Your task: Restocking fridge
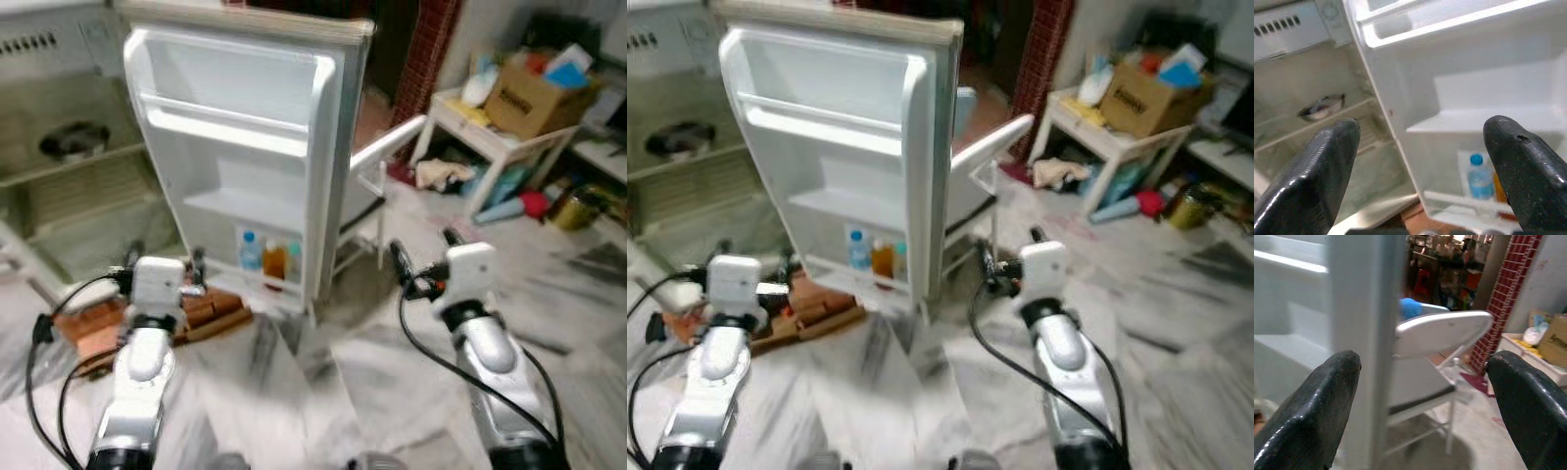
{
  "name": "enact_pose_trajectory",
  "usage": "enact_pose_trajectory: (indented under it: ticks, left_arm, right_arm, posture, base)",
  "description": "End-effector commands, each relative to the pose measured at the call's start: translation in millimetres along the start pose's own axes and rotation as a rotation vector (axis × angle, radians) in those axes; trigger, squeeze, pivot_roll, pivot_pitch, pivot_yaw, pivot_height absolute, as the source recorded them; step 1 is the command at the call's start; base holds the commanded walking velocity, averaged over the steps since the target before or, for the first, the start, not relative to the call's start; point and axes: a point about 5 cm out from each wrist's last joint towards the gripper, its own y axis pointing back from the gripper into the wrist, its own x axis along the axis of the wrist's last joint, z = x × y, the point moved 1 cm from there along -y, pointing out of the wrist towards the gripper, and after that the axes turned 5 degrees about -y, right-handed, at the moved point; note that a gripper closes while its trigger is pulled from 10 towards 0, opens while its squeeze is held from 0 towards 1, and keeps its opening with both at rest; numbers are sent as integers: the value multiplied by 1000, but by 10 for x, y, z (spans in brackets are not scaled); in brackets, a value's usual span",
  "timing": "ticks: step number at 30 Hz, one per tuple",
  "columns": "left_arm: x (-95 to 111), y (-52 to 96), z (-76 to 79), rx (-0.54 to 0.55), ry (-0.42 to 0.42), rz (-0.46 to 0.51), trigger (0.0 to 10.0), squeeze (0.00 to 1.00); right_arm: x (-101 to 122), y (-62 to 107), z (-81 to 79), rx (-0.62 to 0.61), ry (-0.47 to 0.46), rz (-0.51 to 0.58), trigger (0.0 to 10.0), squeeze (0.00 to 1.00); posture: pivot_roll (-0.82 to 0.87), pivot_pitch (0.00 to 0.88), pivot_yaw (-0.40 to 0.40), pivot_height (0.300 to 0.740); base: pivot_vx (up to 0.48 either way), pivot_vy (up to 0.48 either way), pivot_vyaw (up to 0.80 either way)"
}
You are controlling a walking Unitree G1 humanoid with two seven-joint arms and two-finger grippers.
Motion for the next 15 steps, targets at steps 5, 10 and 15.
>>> enact_pose_trajectory:
  ticks: [5, 10, 15]
  left_arm:
    - [-43, -10, -120, 44, -16, -17, 10000, 0]
    - [-64, -24, -106, 51, 5, -37, 10000, 0]
    - [-62, -42, -100, 52, 15, -39, 10000, 0]
  right_arm:
    - [33, -35, 6, 33, 38, 7, 10000, 0]
    - [61, -98, 15, 43, 58, 14, 10000, 0]
    - [92, -102, -30, 70, 37, 41, 10000, 0]
  posture:
    - [57, 5, -41, 740]
    - [54, 0, -41, 740]
    - [56, 0, -42, 740]
  base:
    - [367, -304, 281]
    - [289, -380, 0]
    - [195, -412, 371]
